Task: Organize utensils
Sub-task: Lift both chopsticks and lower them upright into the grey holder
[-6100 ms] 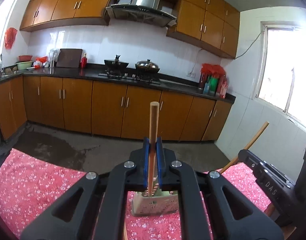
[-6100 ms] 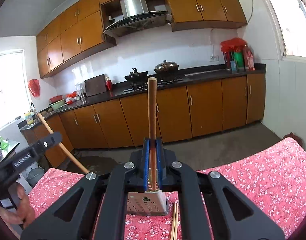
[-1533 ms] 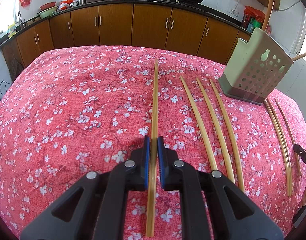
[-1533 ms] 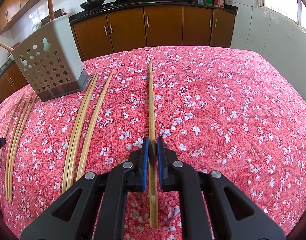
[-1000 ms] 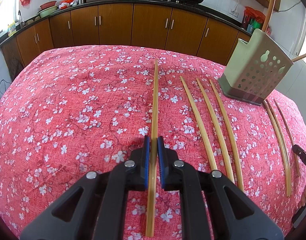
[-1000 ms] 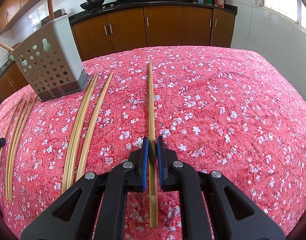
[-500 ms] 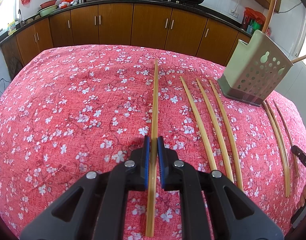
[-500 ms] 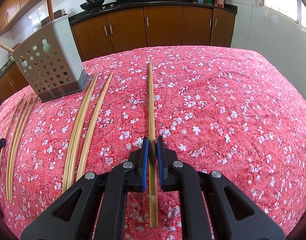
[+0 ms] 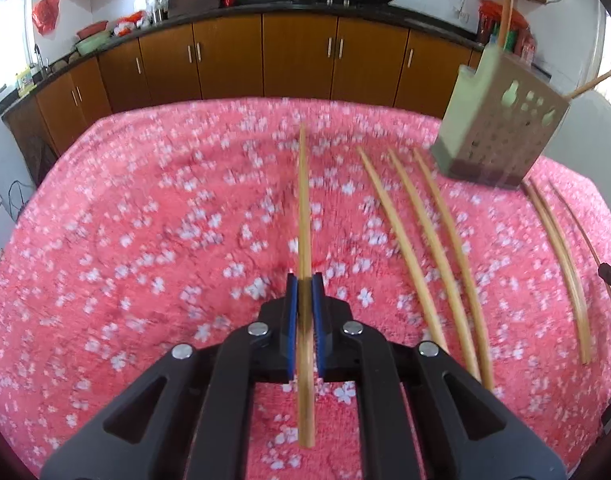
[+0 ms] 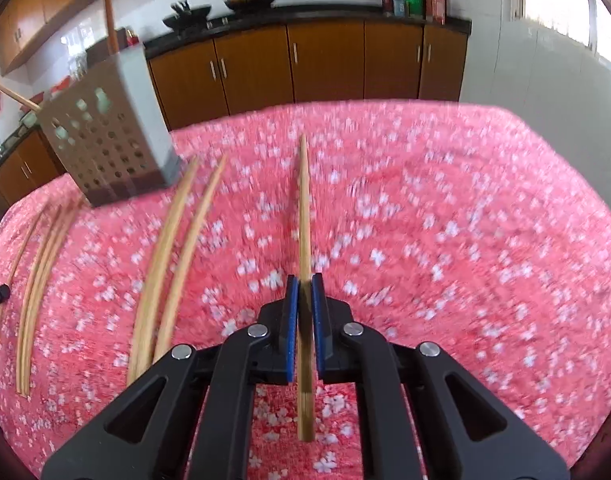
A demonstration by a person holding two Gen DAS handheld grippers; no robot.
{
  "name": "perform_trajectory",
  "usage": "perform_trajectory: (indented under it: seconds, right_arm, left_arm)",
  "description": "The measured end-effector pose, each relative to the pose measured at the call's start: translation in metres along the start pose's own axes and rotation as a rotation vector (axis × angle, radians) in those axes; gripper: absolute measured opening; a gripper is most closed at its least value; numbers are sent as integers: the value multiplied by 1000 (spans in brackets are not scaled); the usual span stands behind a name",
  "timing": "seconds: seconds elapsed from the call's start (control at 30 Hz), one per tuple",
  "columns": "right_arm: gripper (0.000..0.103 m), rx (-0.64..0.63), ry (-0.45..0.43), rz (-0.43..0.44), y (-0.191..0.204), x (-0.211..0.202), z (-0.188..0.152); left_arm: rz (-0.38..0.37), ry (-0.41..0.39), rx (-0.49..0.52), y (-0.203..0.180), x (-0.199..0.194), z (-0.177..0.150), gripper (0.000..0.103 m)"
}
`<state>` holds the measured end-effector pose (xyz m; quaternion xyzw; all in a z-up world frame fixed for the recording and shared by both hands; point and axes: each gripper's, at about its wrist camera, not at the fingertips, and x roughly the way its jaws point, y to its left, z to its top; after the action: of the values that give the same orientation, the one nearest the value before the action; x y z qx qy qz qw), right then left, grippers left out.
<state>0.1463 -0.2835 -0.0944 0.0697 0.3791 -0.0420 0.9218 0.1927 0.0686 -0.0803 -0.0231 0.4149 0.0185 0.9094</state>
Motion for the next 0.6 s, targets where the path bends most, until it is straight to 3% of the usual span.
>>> perform_trajectory:
  seconds: [0.3,0.6]
  right_arm:
    - [8,-18,-226,13,3,-68,39]
    - [8,-17,-324,37,1,-92,68]
  left_arm:
    - [-50,-217,2,-1,-81,47,9]
    - [-103,-311,-2,-1,-119,83,8]
